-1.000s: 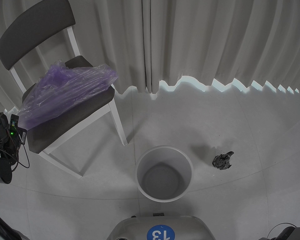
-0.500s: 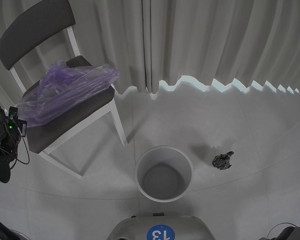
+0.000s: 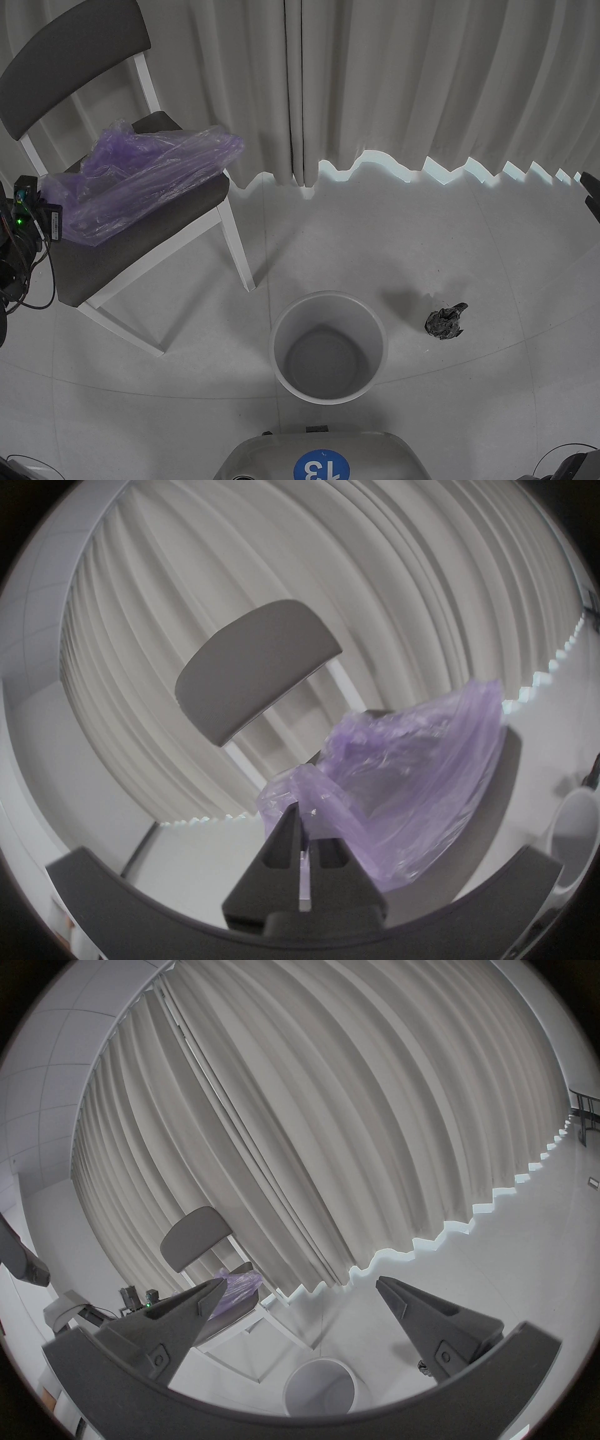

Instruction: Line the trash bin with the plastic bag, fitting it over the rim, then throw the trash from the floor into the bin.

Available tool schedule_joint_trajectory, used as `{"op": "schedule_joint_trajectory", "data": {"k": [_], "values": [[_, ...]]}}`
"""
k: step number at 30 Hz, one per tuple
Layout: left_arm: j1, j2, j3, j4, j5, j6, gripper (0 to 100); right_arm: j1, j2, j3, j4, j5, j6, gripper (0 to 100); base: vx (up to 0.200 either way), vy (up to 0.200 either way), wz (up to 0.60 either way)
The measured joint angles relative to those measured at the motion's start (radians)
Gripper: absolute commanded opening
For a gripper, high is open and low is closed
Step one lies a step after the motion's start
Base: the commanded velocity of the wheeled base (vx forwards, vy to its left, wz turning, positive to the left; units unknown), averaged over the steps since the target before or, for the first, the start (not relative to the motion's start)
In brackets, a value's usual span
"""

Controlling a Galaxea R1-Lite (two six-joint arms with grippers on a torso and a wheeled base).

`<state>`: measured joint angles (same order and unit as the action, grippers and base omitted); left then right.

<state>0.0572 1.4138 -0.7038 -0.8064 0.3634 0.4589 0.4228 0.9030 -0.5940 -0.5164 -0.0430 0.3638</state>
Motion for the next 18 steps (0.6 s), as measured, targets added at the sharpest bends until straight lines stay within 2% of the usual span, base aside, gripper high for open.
{"op": "schedule_joint_trajectory", "data": {"k": [8,18], "values": [[-0.131,-0.117,-0.130,0.193,0.000,-0.126,0,0.042,0.064,0.103,-0.181,-0.035,-0.094,100,0.000,0.000,0.00],[-0.220,-0.218,-0.243,0.304,-0.003,-0.167,0,0.111,0.156,0.200,-0.319,-0.105,-0.177,100,0.000,0.000,0.00]]}}
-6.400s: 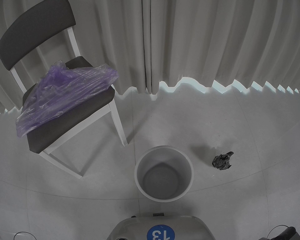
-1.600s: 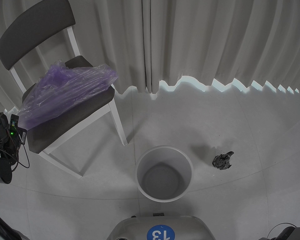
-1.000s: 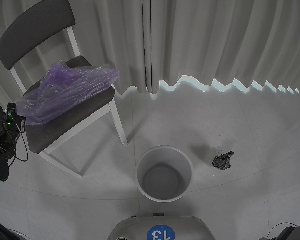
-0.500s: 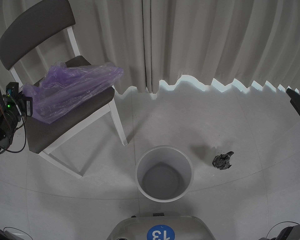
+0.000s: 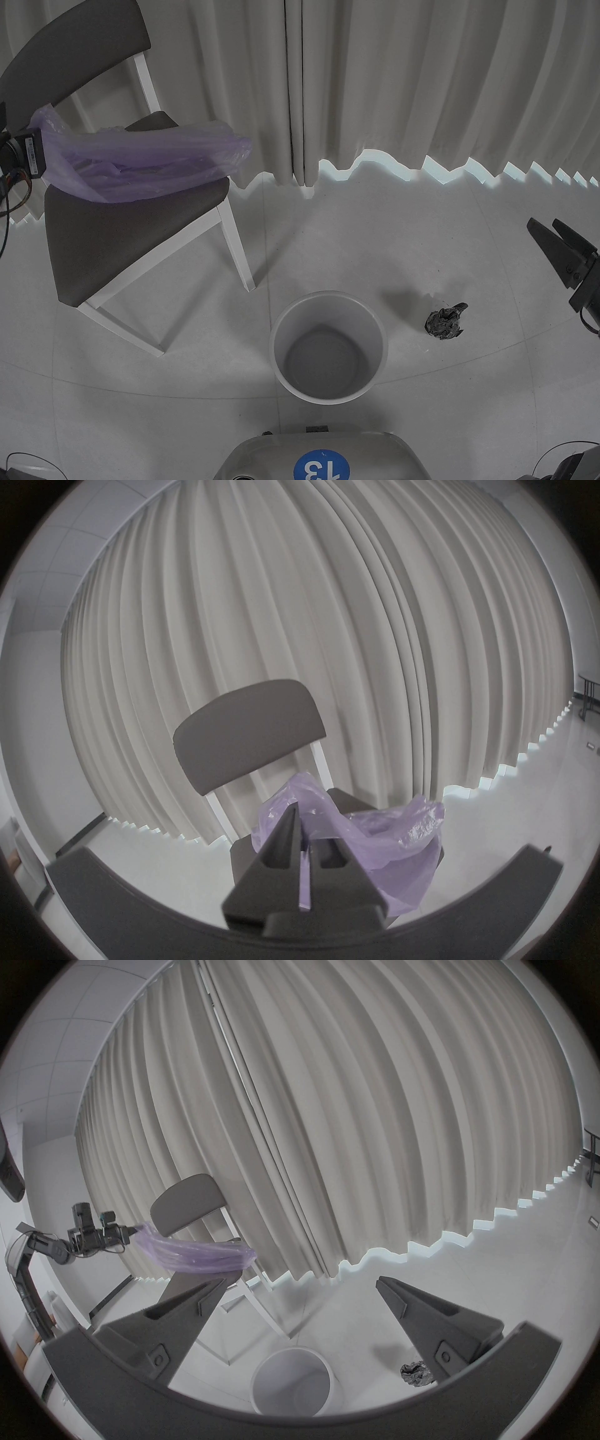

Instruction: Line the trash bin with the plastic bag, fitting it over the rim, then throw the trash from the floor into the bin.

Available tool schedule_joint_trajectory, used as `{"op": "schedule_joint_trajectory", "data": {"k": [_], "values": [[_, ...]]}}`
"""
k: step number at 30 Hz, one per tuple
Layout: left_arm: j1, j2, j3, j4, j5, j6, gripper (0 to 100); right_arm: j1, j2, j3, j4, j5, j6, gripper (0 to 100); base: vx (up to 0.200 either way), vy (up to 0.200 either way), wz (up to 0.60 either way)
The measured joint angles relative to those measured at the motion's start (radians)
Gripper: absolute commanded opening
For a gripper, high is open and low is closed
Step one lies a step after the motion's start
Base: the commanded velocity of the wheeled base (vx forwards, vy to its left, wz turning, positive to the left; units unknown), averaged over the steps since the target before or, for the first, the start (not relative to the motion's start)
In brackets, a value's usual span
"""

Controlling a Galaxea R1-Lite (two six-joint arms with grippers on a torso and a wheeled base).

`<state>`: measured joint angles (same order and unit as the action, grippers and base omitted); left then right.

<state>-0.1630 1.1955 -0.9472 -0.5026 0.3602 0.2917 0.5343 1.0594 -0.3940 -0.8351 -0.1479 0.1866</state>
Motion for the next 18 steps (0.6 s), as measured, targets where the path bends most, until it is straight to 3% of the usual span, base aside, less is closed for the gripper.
{"op": "schedule_joint_trajectory", "data": {"k": [10,18], "values": [[-0.090,-0.056,-0.046,0.008,-0.004,-0.031,0,0.041,0.084,0.043,-0.074,-0.062,-0.015,100,0.000,0.000,0.00],[-0.229,-0.123,-0.013,0.051,-0.009,-0.090,0,0.089,0.124,0.047,-0.090,-0.158,-0.014,100,0.000,0.000,0.00]]}}
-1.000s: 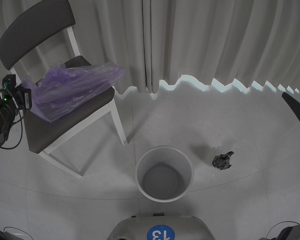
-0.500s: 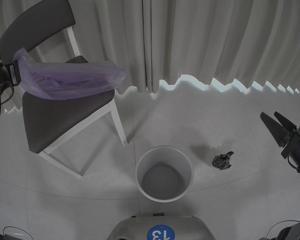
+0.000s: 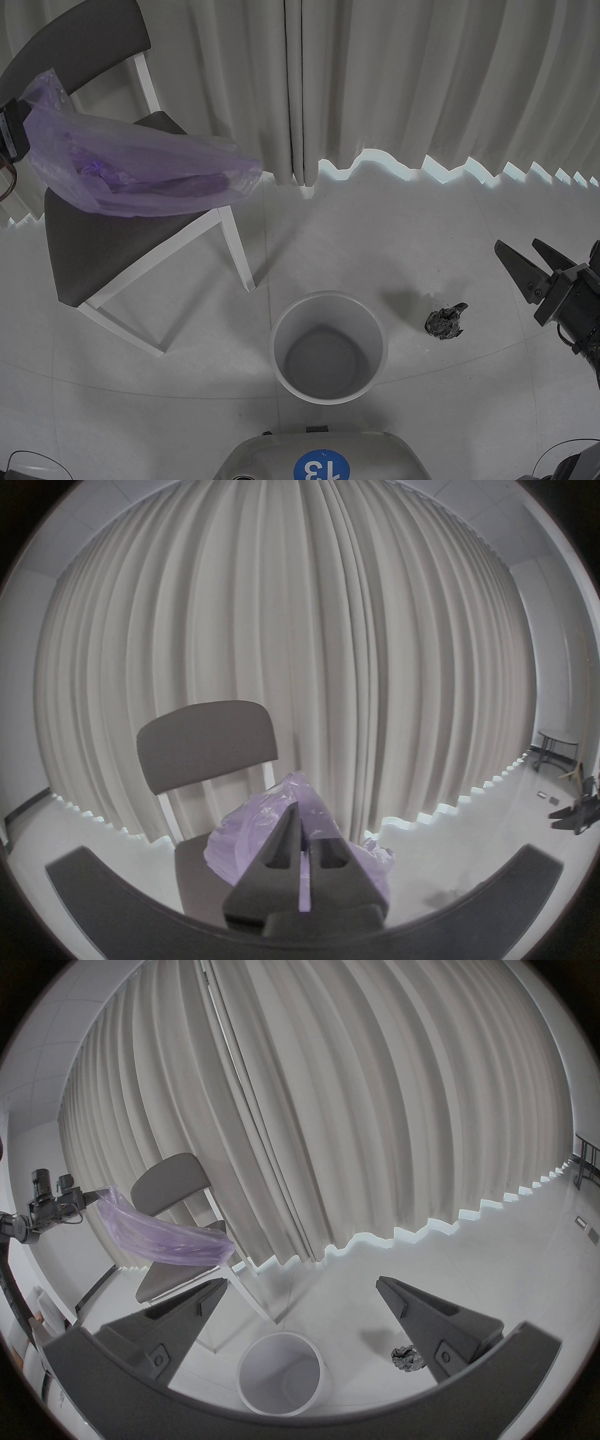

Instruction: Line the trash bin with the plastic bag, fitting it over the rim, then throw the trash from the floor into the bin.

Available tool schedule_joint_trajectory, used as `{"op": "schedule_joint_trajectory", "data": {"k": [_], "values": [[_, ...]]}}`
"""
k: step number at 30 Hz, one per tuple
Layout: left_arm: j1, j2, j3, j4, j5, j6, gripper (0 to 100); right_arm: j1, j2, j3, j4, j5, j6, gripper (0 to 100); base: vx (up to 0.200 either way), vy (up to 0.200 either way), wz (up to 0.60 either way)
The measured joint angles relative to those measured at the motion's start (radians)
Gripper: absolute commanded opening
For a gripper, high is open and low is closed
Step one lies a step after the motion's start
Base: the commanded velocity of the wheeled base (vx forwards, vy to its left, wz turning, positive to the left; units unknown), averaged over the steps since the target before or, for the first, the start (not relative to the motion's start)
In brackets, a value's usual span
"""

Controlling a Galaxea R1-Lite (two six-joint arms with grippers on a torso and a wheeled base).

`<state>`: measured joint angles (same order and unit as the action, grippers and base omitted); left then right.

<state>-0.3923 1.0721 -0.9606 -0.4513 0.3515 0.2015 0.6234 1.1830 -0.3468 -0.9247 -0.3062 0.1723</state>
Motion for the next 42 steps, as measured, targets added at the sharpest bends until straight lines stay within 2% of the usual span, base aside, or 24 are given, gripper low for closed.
{"op": "schedule_joint_trajectory", "data": {"k": [9,17,18,22,26,33,42], "values": [[-0.173,-0.088,0.181,-0.055,-0.012,-0.061,0,0.017,0.012,0.001,0.000,-0.015,-0.001,100,0.000,0.000,0.00],[-0.280,-0.121,0.330,-0.298,-0.020,-0.121,0,0.020,0.040,0.009,-0.004,-0.015,0.028,100,0.000,0.000,0.00],[-0.317,-0.118,0.357,-0.365,-0.024,-0.136,0,0.027,0.059,0.010,-0.009,-0.015,0.060,100,0.000,0.000,0.00],[-0.379,-0.081,0.391,-0.456,-0.028,-0.161,0,0.052,0.113,0.013,-0.036,-0.015,0.133,100,0.000,0.000,0.00],[-0.414,-0.011,0.404,-0.572,-0.019,-0.198,0,0.079,0.168,0.029,-0.088,-0.016,0.156,100,0.000,0.000,0.00],[-0.465,0.140,0.405,-0.790,0.058,-0.219,0,0.145,0.227,0.061,-0.138,-0.017,0.161,100,0.000,0.000,0.00],[-0.493,0.220,0.391,-0.823,0.137,-0.186,0,0.235,0.261,0.059,-0.117,-0.025,0.118,100,0.000,0.000,0.00]]}}
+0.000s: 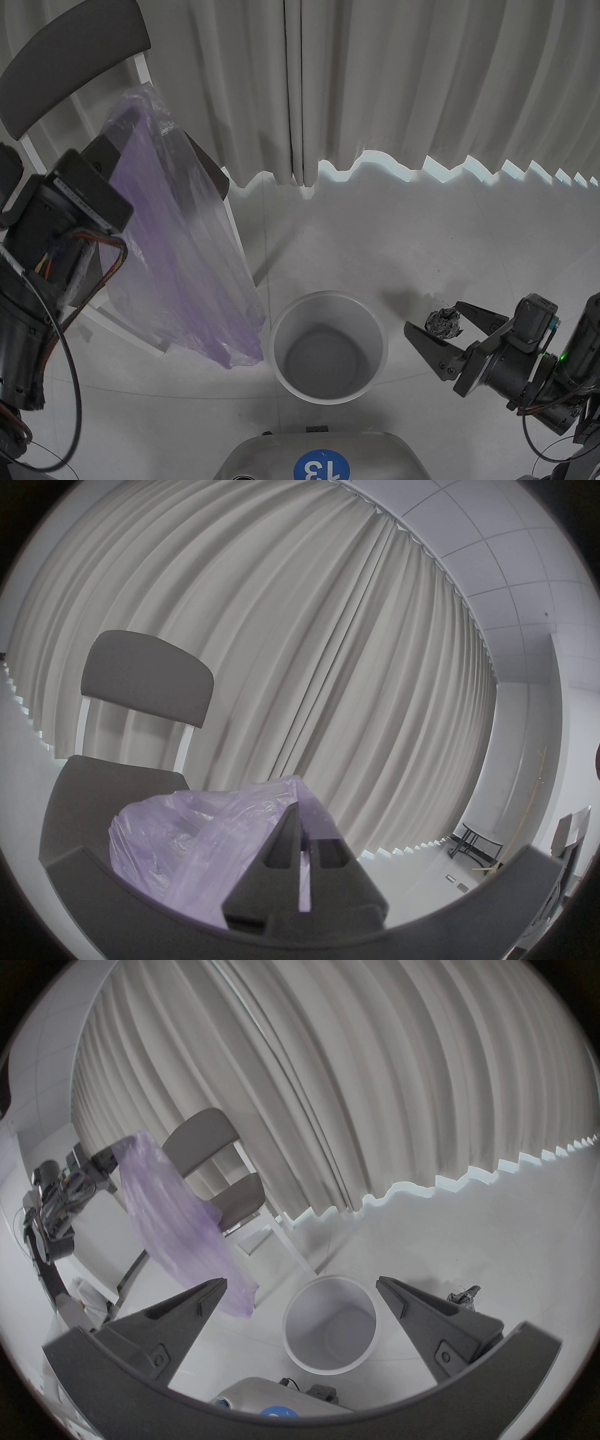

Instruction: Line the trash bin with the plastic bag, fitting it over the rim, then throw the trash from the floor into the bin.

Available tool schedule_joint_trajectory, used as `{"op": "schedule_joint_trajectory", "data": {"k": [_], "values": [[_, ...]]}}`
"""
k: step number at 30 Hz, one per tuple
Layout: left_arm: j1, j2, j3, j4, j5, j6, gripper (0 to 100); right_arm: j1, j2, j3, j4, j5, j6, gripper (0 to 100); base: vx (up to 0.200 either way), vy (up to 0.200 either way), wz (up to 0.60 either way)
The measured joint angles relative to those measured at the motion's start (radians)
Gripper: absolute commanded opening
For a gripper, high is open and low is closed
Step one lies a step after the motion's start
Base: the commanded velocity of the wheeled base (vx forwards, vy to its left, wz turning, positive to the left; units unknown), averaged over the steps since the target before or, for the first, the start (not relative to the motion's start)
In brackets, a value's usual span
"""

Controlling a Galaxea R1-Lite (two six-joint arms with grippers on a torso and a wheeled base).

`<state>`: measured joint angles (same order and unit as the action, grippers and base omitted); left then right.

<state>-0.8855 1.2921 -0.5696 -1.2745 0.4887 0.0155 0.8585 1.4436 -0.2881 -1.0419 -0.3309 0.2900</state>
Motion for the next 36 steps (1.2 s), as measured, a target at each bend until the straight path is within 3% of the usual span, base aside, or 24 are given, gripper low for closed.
{"op": "schedule_joint_trajectory", "data": {"k": [18,29,36], "values": [[0.007,-0.046,-0.047,-0.001,0.023,0.037,0,0.115,0.208,-0.326,0.223,-0.018,-0.091,100,0.000,0.000,0.00],[0.012,-0.087,-0.078,0.000,0.024,0.039,0,0.146,0.268,-0.561,0.683,0.010,-0.105,100,0.000,0.000,0.00],[0.020,-0.110,-0.084,0.000,0.023,0.059,0,0.175,0.316,-0.606,0.675,0.012,-0.107,100,0.000,0.000,0.00]]}}
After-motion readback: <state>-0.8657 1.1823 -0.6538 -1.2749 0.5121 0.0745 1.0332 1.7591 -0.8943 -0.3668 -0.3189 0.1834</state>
